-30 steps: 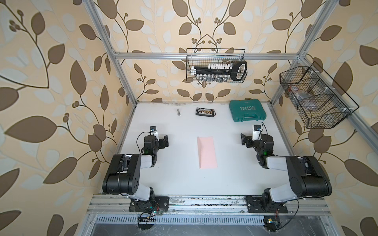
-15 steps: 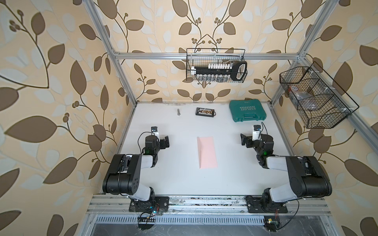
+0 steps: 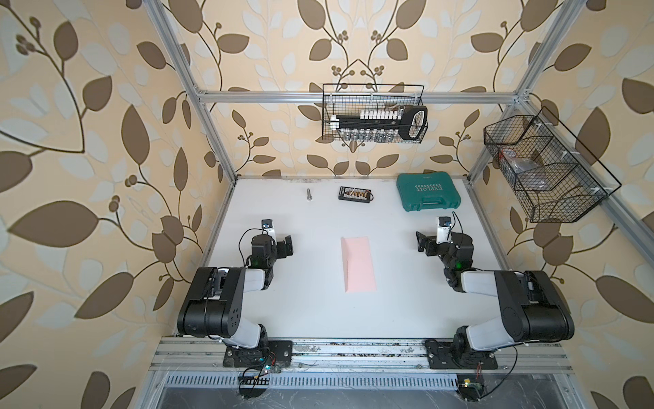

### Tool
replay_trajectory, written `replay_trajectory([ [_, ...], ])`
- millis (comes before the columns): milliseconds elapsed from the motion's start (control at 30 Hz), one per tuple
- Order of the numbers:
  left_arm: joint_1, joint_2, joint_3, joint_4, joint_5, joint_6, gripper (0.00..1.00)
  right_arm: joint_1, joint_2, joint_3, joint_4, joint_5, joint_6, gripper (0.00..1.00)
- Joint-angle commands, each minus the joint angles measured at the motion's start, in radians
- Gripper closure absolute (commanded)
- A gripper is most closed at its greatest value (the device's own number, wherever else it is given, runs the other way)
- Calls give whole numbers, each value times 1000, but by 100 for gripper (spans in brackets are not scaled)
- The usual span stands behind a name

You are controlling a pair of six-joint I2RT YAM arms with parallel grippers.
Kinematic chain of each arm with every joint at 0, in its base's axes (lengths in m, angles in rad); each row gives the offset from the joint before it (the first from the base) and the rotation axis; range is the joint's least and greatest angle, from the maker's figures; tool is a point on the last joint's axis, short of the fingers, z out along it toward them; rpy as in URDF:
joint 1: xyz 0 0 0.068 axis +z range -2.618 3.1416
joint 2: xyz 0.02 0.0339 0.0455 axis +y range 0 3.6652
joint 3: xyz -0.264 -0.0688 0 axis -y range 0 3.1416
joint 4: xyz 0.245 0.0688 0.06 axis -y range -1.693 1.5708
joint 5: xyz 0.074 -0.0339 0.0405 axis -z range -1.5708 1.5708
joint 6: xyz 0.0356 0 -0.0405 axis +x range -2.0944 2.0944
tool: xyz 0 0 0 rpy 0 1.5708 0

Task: Fold the letter paper in half and place it into the envelope
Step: Reset both arms

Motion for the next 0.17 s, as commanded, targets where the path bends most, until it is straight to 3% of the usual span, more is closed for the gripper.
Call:
replay_trajectory([
  [0, -4, 11, 31, -9, -3, 15, 1, 1, 11, 6, -3, -12, -5, 2],
  [133, -5, -8, 15, 7, -3, 17, 1, 0, 11, 7, -4, -12, -5, 2],
])
